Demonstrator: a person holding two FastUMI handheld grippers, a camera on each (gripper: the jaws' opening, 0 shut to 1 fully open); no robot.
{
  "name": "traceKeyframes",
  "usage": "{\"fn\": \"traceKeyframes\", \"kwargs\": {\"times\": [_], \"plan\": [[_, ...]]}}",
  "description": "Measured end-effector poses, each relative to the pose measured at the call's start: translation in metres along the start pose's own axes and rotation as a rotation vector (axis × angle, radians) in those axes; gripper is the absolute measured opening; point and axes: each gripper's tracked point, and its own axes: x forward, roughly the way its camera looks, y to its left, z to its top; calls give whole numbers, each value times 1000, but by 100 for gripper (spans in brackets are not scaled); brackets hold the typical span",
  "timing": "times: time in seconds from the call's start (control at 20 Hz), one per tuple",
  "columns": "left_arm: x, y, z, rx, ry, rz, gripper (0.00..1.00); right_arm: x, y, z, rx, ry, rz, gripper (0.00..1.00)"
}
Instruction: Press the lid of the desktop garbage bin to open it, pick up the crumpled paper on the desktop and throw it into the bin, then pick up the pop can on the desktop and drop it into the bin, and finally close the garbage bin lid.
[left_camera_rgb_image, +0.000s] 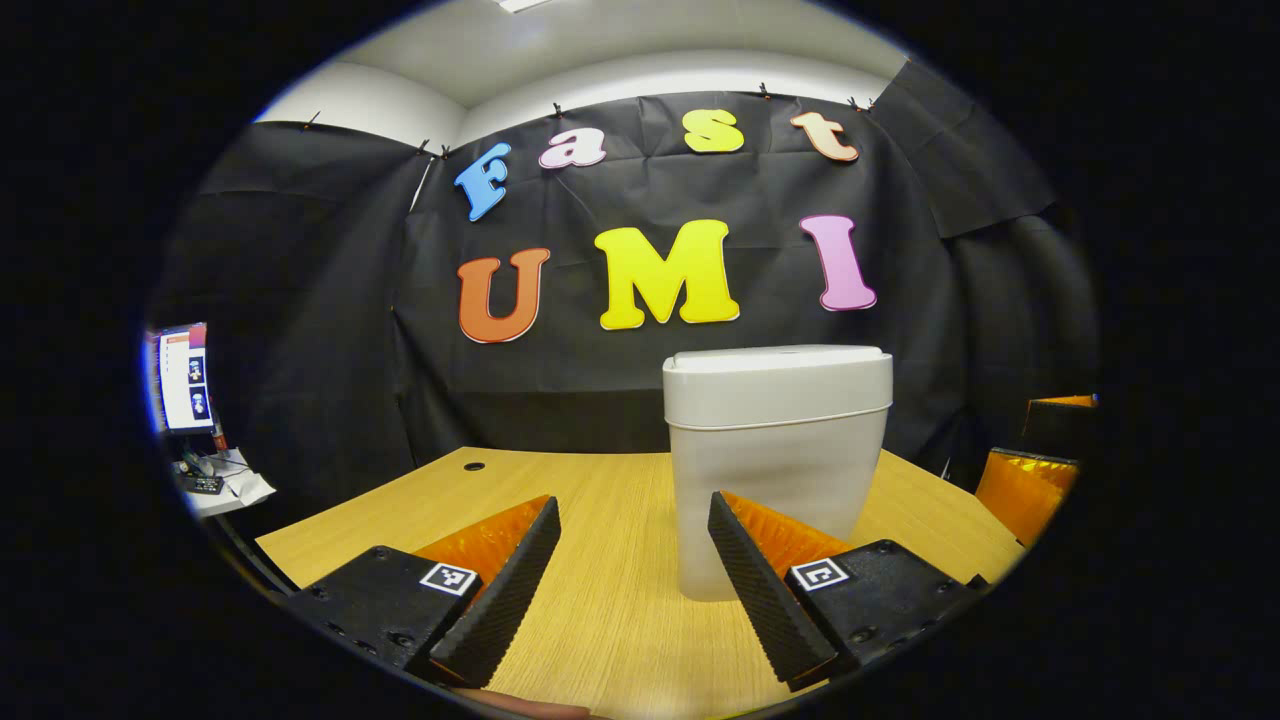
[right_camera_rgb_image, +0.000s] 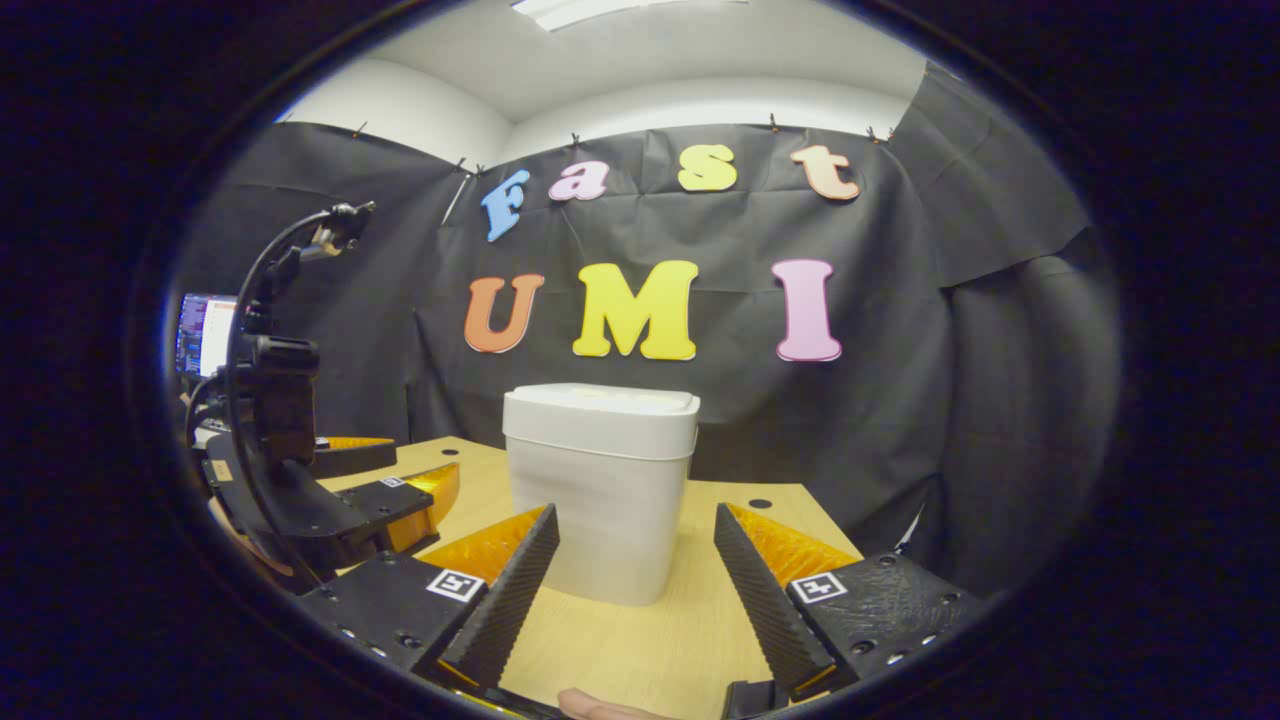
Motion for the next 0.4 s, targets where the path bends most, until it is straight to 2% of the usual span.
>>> {"fn": "traceKeyframes", "kwargs": {"times": [0.3, 0.35, 0.4], "plan": [[4, -13, -2, -3, -10, -19, 98, 8, 7, -7, 4, 8, 13, 95], [5, -10, -4, -3, -12, -12, 98, 10, 8, -6, 18, 0, 17, 98], [7, -6, -9, -9, -8, -8, 98, 11, 9, -4, 32, -10, 21, 95]]}}
